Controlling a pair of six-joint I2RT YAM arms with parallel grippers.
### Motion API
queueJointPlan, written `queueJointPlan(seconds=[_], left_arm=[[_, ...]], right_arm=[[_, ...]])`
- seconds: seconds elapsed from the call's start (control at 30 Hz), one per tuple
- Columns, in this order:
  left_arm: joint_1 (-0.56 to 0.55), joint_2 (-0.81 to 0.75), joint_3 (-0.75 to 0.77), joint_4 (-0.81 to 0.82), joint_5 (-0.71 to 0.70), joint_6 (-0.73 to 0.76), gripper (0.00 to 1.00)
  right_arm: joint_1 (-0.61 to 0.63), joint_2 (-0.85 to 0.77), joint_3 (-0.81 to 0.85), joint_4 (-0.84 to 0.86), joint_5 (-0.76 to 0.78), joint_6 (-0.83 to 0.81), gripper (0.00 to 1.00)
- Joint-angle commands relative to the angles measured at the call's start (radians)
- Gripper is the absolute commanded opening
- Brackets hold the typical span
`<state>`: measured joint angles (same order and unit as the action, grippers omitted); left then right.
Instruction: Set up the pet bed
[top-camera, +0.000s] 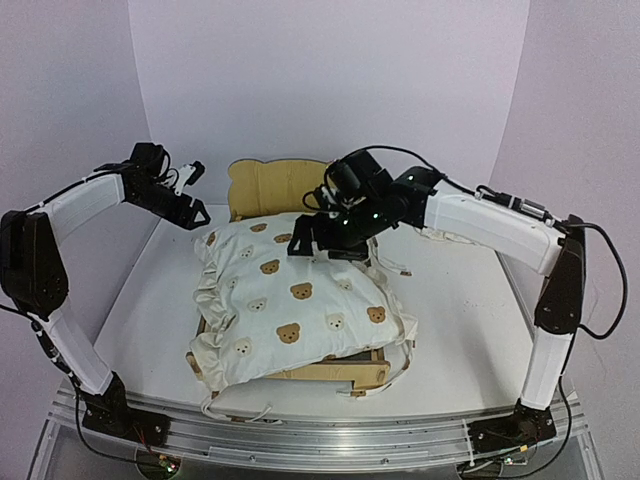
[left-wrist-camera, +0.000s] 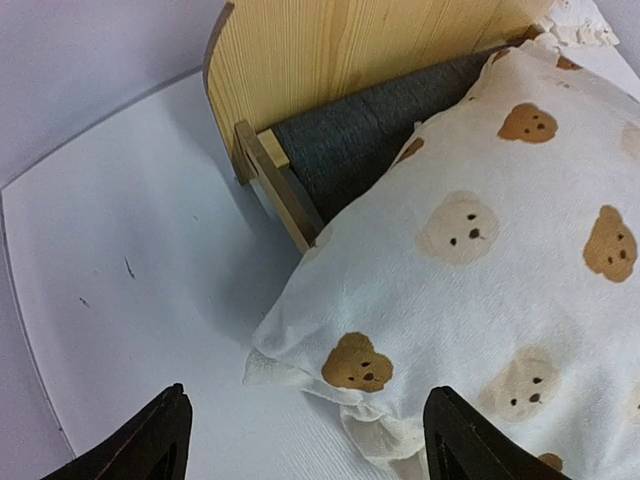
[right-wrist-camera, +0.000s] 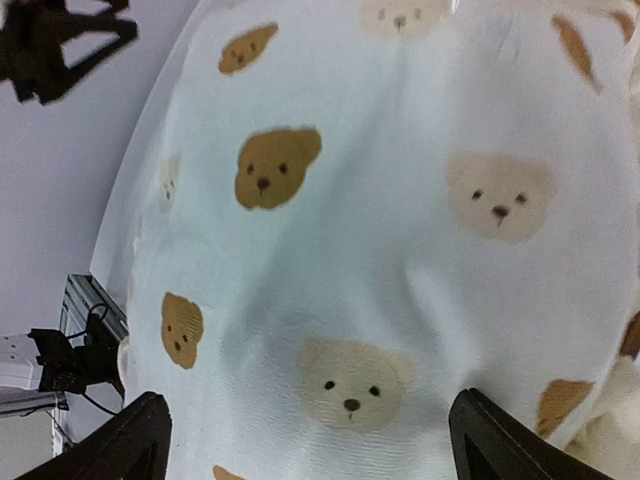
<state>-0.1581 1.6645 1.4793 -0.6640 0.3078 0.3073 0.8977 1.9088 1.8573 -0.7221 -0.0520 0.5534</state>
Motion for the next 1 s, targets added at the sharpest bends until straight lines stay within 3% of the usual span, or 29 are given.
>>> queueJointPlan(seconds=[0.0, 0.07, 0.13, 0.27, 0.43, 0.57, 0.67, 0.73, 0.77, 0.83, 0.87, 0.9, 0.97], left_arm=[[0.005, 0.003, -0.029, 0.005, -0.039, 0.044, 0.83], [0.012, 0.015, -0.043, 0.018, -0.043, 0.046, 0.84], [0.020, 0.046, -0.044, 0.024, -0.040, 0.030, 0.84], [0.033, 0.113, -0.029, 0.031, 0.010, -0.011, 0.85], [0.032, 0.160, -0.041, 0.094, 0.111, -0.027, 0.86], [0.031, 0.206, -0.049, 0.145, 0.187, -0.051, 0.83], [0.030, 0.241, -0.025, 0.158, 0.222, -0.064, 0.66], [0.029, 0.254, -0.011, 0.169, 0.249, -0.071, 0.52], [0.029, 0.257, -0.006, 0.176, 0.262, -0.072, 0.41], [0.024, 0.263, 0.006, 0.190, 0.279, -0.074, 0.18], [0.021, 0.263, 0.015, 0.196, 0.280, -0.073, 0.06], [0.018, 0.263, 0.029, 0.203, 0.277, -0.071, 0.01], [0.016, 0.265, 0.069, 0.218, 0.264, -0.064, 0.00]], right_arm=[[-0.182, -0.078, 0.081, -0.048, 0.045, -0.080, 0.86], [-0.252, -0.035, 0.098, -0.049, 0.047, -0.079, 0.72], [-0.290, 0.028, 0.140, -0.047, 0.052, -0.094, 0.66], [-0.337, 0.182, 0.251, -0.006, -0.002, -0.092, 0.64], [-0.353, 0.365, 0.381, 0.099, -0.175, -0.011, 0.59], [-0.353, 0.429, 0.330, 0.246, -0.288, 0.121, 0.56], [-0.351, 0.436, 0.251, 0.343, -0.323, 0.187, 0.50], [-0.349, 0.433, 0.208, 0.379, -0.361, 0.210, 0.41], [-0.348, 0.430, 0.195, 0.393, -0.380, 0.219, 0.35], [-0.348, 0.408, 0.169, 0.397, -0.404, 0.223, 0.08], [-0.348, 0.387, 0.145, 0.397, -0.397, 0.219, 0.00], [-0.348, 0.358, 0.113, 0.398, -0.377, 0.211, 0.00], [-0.348, 0.272, 0.050, 0.404, -0.320, 0.190, 0.00]])
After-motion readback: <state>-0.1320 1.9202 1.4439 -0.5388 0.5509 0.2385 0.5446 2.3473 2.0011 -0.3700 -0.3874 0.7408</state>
